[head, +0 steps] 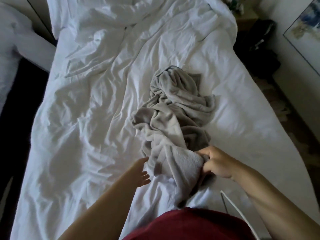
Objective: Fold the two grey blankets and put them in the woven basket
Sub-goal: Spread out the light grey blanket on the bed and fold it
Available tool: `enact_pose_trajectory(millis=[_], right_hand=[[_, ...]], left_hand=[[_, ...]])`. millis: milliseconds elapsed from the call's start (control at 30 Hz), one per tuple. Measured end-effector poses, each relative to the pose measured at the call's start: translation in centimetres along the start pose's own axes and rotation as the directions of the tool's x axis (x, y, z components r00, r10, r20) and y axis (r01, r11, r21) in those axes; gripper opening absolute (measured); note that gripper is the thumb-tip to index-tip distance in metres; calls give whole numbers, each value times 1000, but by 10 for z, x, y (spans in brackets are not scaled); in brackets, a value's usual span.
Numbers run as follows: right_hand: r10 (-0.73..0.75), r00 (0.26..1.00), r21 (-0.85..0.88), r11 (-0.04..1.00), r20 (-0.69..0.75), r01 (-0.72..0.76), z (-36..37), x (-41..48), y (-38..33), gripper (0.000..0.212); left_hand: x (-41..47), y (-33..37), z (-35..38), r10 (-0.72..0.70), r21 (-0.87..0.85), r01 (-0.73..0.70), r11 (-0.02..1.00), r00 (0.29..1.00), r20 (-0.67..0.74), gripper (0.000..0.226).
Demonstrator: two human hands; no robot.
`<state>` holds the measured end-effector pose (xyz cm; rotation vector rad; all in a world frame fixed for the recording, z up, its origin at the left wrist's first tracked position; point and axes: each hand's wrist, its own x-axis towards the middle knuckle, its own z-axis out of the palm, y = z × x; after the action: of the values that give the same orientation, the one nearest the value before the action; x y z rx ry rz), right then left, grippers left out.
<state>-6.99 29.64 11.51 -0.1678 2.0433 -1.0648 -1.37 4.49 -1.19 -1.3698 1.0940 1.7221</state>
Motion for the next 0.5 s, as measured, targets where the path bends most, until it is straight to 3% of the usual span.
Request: enact_pose_trajectory(millis=[133,233,300,400,500], right_hand=[[242,967,28,969,81,-245,-7,-11,24,21],[310,951,77,948,-4,-309,-11,-16,51,14],[328,941,91,943,-82,-320,-15,-16,65,12],[318,928,142,945,-195,-294,-21,-11,73,27],[283,910,163,956,-302,-243,-31,2,73,37]], left_hand=[[33,-3,14,17,-39,-16,999,999,31,28],[53,2,33,-127,-162,165,973,966,224,36],[60,4,47,-174,-146,221,964,945,277,29],[52,5,59,-147,-43,167,985,945,293,24],[36,15,47,43,-185,-23,982,994,102,13]])
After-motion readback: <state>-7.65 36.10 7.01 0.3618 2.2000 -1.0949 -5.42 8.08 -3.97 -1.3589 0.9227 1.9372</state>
